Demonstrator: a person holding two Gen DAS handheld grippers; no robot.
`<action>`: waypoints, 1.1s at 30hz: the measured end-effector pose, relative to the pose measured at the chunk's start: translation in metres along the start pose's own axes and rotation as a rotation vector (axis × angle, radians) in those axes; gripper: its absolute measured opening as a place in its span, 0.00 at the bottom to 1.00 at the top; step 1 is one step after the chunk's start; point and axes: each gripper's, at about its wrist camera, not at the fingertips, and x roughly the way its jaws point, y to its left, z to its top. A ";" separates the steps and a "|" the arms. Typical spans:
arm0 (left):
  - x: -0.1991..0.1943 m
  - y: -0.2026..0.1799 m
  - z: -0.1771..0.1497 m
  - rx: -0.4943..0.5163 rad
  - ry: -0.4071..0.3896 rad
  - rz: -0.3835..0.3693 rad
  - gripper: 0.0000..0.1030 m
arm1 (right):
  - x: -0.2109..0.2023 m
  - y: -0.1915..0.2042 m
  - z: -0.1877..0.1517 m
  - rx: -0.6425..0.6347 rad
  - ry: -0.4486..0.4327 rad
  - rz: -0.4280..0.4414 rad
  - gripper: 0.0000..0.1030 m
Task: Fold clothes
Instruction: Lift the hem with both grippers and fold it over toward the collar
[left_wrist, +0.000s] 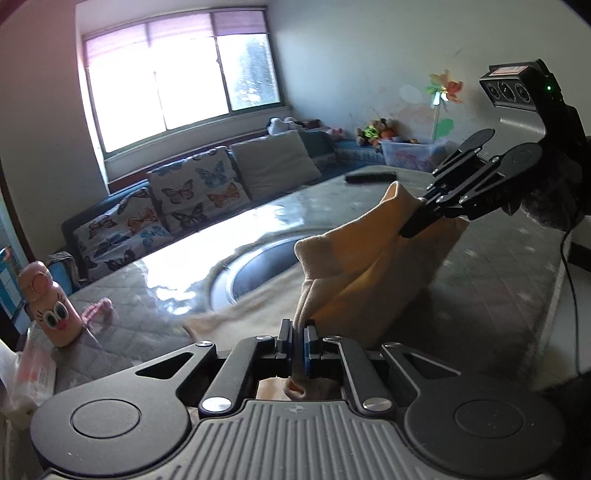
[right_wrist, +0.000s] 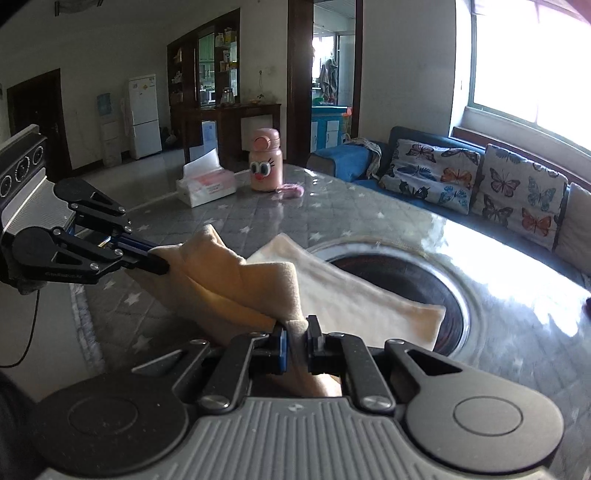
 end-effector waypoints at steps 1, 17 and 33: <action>0.007 0.005 0.004 -0.004 0.002 0.009 0.06 | 0.006 -0.006 0.007 0.002 0.001 -0.001 0.08; 0.152 0.088 -0.006 -0.166 0.218 0.142 0.06 | 0.171 -0.081 0.038 0.112 0.118 -0.079 0.19; 0.155 0.081 -0.006 -0.153 0.229 0.151 0.09 | 0.138 -0.128 -0.010 0.285 0.111 -0.164 0.38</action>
